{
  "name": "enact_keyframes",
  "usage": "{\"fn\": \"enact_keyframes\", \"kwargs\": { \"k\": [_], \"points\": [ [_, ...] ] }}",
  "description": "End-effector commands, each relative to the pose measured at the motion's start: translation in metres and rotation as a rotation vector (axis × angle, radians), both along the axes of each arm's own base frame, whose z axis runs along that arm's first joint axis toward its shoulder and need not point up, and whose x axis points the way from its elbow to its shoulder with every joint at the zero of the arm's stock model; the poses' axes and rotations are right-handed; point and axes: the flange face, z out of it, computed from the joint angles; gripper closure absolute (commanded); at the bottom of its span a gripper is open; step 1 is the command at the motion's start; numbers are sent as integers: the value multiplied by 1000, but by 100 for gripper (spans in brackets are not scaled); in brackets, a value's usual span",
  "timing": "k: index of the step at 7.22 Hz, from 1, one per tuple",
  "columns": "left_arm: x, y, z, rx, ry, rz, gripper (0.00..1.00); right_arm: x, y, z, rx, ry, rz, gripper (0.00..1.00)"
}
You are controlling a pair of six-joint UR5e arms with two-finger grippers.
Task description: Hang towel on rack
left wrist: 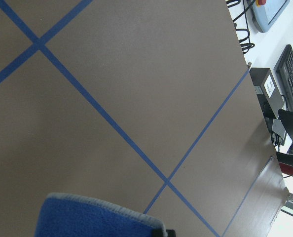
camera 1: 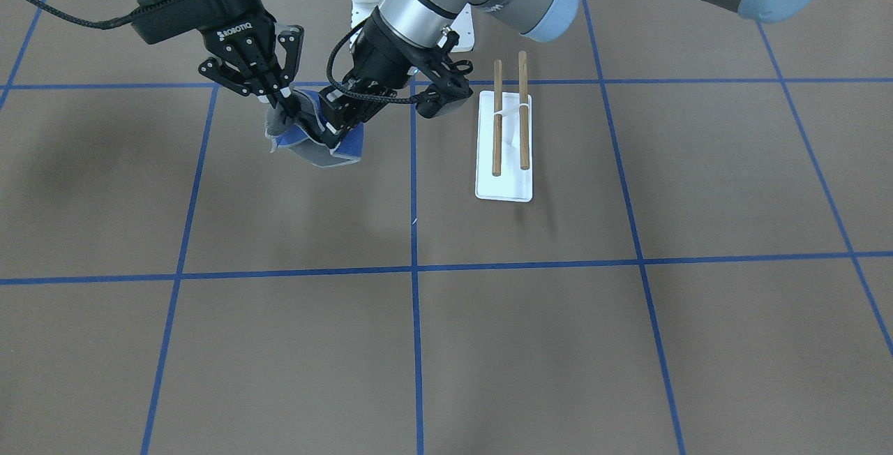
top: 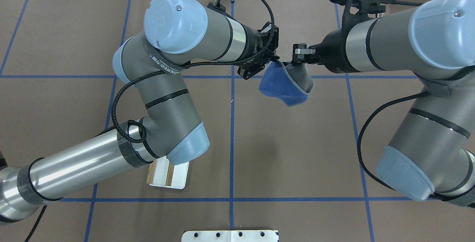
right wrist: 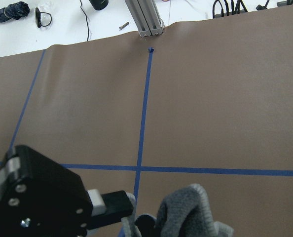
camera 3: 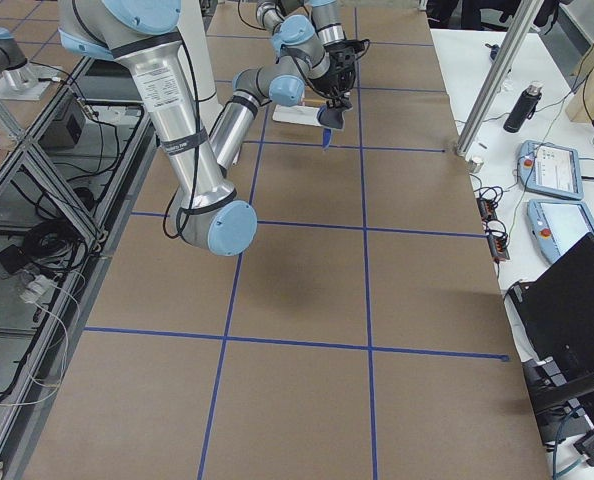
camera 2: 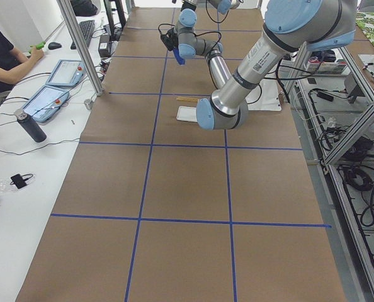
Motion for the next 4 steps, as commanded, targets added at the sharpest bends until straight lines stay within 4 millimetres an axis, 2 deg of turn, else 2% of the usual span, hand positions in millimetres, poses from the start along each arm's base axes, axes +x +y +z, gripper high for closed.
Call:
{"fn": "enact_keyframes", "kwargs": {
  "k": [1, 2, 3, 4],
  "points": [
    [-22, -7, -5, 1, 12, 30, 100, 3, 1, 16, -4, 26, -3, 0],
    [-44, -13, -8, 1, 24, 60, 100, 3, 1, 22, 12, 48, -19, 0],
    [-58, -13, 0, -12, 14, 77, 100, 6, -2, 28, 28, 75, -24, 0],
    [-74, -4, 17, 5, 11, 89, 100, 15, -8, 41, 37, 109, -27, 0]
  ]
}}
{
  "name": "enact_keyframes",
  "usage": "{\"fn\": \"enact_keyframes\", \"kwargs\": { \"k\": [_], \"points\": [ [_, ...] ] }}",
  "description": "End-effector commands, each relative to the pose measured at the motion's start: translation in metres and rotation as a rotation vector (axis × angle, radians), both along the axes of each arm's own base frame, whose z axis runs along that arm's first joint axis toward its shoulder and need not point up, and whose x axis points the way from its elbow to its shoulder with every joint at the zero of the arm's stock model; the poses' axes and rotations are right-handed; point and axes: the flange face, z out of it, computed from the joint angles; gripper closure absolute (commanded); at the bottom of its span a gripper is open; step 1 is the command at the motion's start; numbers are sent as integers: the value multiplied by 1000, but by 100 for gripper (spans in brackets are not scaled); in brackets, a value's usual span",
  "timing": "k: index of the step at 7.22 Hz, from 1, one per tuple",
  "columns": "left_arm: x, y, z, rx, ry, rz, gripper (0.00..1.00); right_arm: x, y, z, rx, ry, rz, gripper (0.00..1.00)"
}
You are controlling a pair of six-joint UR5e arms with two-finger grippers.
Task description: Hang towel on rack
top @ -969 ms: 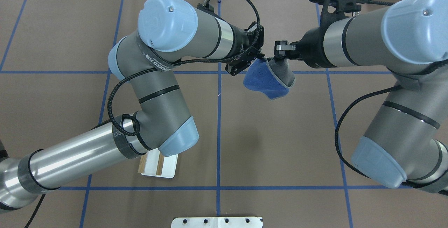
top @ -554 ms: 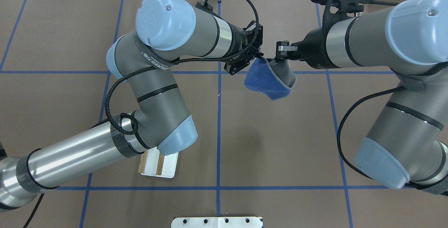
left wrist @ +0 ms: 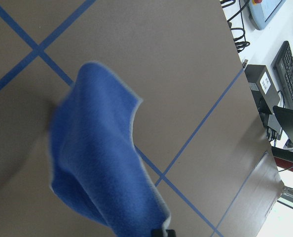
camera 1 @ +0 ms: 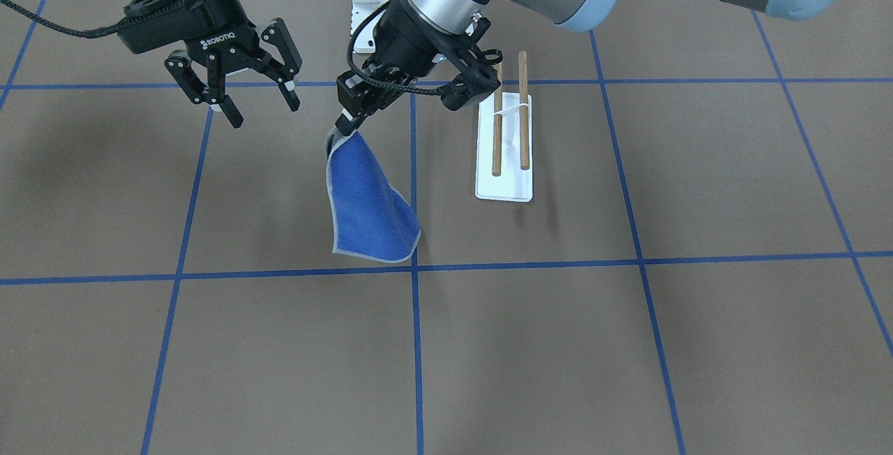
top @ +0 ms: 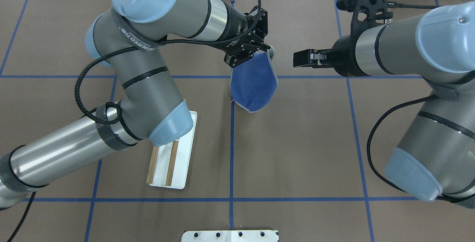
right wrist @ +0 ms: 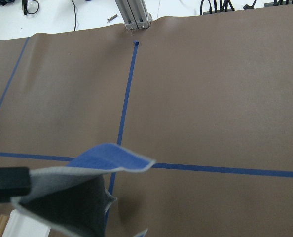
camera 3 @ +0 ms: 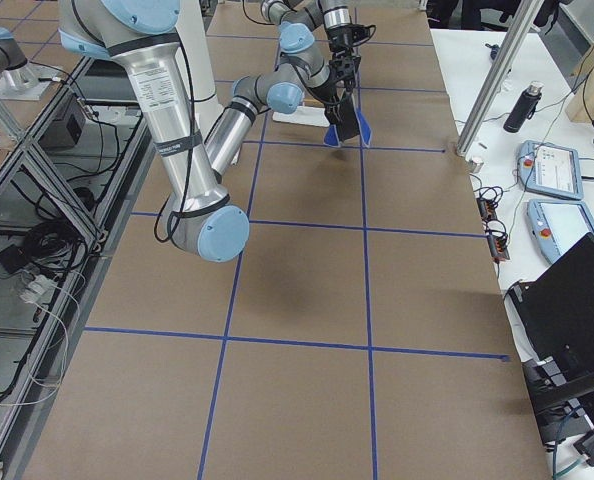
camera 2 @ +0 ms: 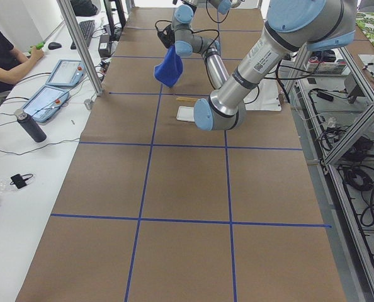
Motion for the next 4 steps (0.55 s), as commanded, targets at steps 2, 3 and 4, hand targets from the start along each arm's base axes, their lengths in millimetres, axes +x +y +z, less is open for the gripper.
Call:
{"fn": "enact_keyframes", "kwargs": {
  "k": [2, 3, 4],
  "points": [
    [-52, 35, 43, 35, 6, 37, 100, 40, -25, 49, 21, 139, -85, 0],
    [-64, 48, 65, 46, -7, 55, 100, 55, -36, 64, -5, 193, -114, 0],
    [-73, 69, 71, 59, 3, 79, 100, 54, -51, 81, -20, 224, -147, 0]
  ]
}}
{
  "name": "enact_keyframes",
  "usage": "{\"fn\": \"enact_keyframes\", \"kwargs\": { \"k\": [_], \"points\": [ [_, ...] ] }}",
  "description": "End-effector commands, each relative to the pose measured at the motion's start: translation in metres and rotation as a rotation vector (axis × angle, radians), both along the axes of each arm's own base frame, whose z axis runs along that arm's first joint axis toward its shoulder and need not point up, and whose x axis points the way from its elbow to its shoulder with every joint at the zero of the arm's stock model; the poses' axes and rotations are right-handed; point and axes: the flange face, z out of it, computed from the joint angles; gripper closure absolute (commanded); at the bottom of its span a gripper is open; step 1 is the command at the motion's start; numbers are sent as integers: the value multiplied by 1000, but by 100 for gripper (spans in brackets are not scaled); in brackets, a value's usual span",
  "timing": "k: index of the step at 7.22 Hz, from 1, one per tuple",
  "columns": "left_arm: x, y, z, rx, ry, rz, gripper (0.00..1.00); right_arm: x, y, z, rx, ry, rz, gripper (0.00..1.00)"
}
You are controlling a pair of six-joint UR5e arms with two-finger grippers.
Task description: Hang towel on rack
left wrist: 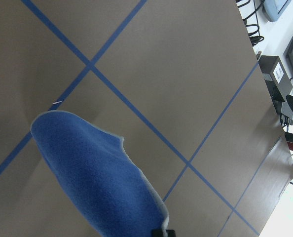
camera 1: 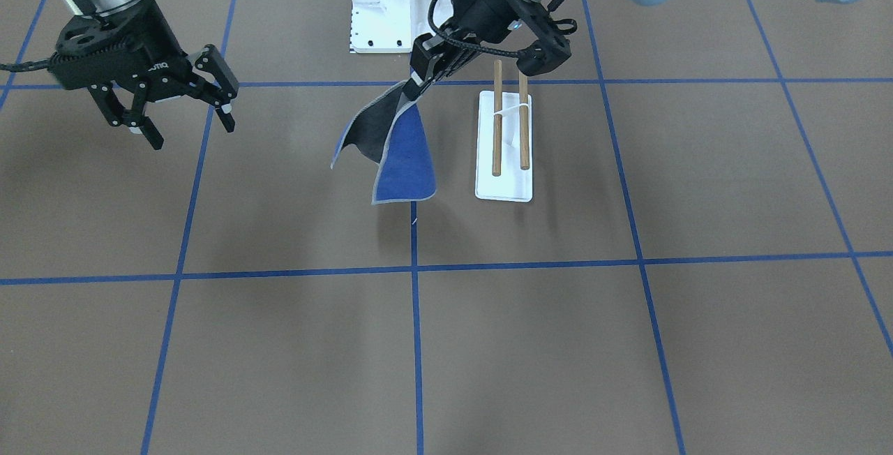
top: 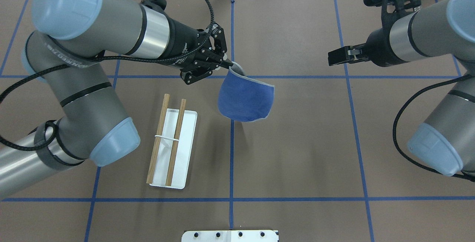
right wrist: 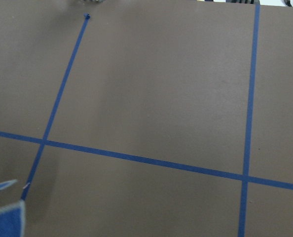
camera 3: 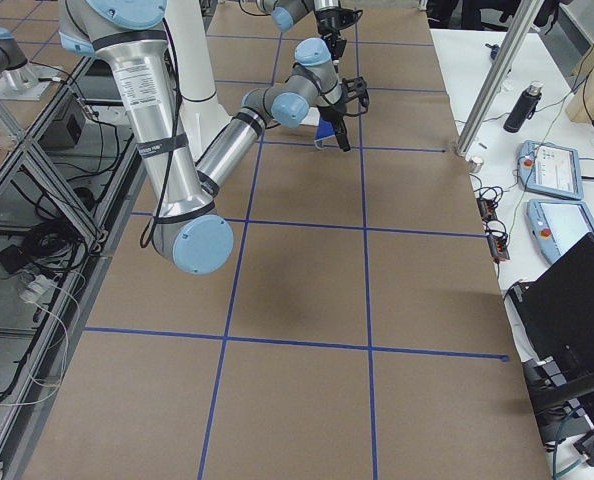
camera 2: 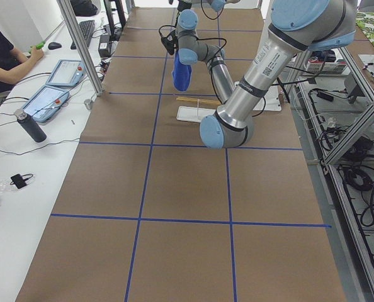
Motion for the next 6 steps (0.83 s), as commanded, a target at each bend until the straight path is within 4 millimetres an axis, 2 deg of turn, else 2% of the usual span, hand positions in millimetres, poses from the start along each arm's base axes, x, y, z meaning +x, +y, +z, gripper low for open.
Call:
{"fn": "enact_keyframes", "kwargs": {
  "k": [1, 3, 5, 6],
  "points": [
    [-18, 49, 15, 29, 22, 60, 100, 14, -29, 32, -49, 43, -63, 0],
    [-13, 82, 22, 33, 28, 114, 100, 35, -44, 41, -67, 31, -81, 0],
    [-23, 89, 49, 13, -4, 118, 100, 37, -50, 47, -87, 25, -84, 0],
    [-27, 81, 75, 36, -55, 120, 100, 37, -51, 48, -90, 25, -82, 0]
  ]
}}
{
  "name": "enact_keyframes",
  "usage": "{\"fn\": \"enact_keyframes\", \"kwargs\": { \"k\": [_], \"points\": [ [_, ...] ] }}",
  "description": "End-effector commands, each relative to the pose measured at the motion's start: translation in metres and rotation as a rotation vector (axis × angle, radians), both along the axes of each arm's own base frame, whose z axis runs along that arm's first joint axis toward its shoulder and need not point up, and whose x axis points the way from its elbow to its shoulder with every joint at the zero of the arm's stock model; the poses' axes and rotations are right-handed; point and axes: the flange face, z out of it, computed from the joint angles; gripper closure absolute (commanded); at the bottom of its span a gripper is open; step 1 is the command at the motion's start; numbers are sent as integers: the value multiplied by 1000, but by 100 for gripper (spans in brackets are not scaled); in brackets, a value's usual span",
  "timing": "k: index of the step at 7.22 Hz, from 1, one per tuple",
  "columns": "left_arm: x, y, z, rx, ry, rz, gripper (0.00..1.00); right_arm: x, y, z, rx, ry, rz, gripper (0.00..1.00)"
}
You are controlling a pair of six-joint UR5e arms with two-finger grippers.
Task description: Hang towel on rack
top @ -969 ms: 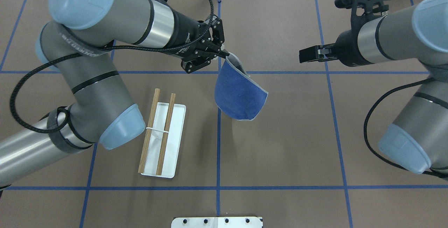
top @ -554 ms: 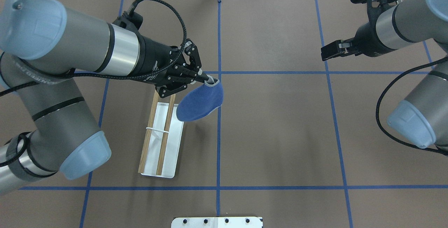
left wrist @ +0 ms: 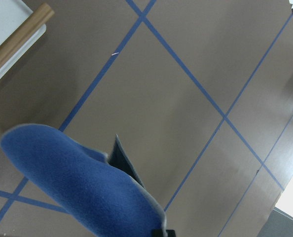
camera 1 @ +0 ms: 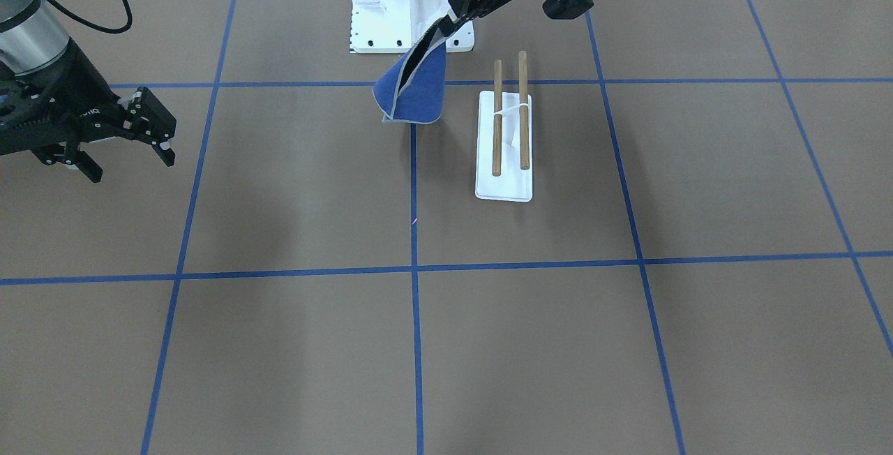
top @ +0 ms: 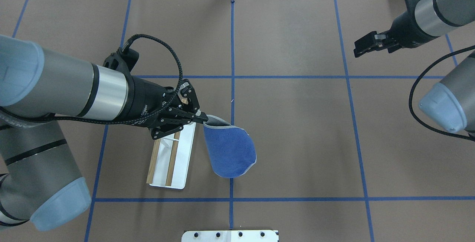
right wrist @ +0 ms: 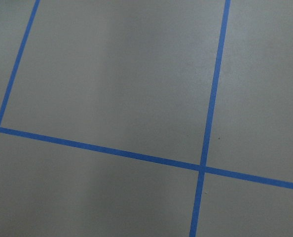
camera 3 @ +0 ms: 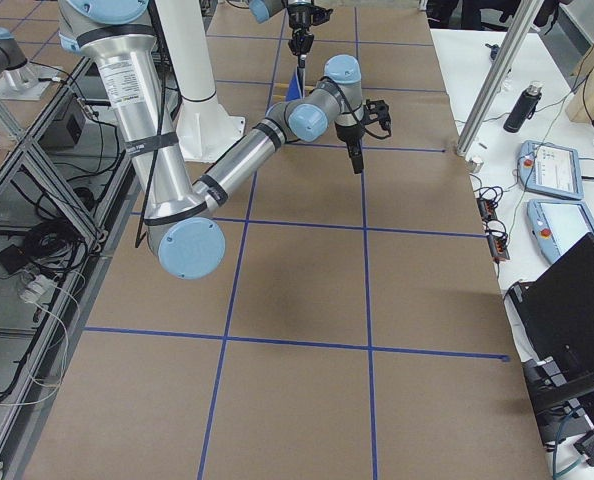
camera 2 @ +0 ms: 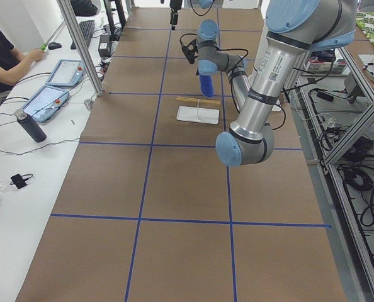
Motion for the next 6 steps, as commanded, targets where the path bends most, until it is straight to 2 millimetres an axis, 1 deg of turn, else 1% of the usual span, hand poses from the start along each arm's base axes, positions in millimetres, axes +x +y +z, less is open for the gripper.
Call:
{"fn": "enact_keyframes", "kwargs": {
  "k": [1, 2, 3, 4, 5, 6],
  "points": [
    [-17, -5, 62, 38, -102, 24, 100, 0, -5, 2, -6, 1, 2, 0],
    [-51, -18, 92, 63, -137, 51, 100, -1, -6, 1, -7, -1, 2, 0],
    [-92, -32, 121, 78, -145, 82, 100, -3, -8, 3, -11, 1, 2, 0],
    [-122, -40, 147, 96, -153, 95, 100, -3, -9, 4, -13, 3, 1, 0],
    [-127, -52, 166, 106, -173, 92, 100, -4, -9, 6, -15, 4, 1, 0],
    [-121, -63, 184, 124, -197, 99, 100, -4, -10, 6, -18, 5, 2, 0]
  ]
}}
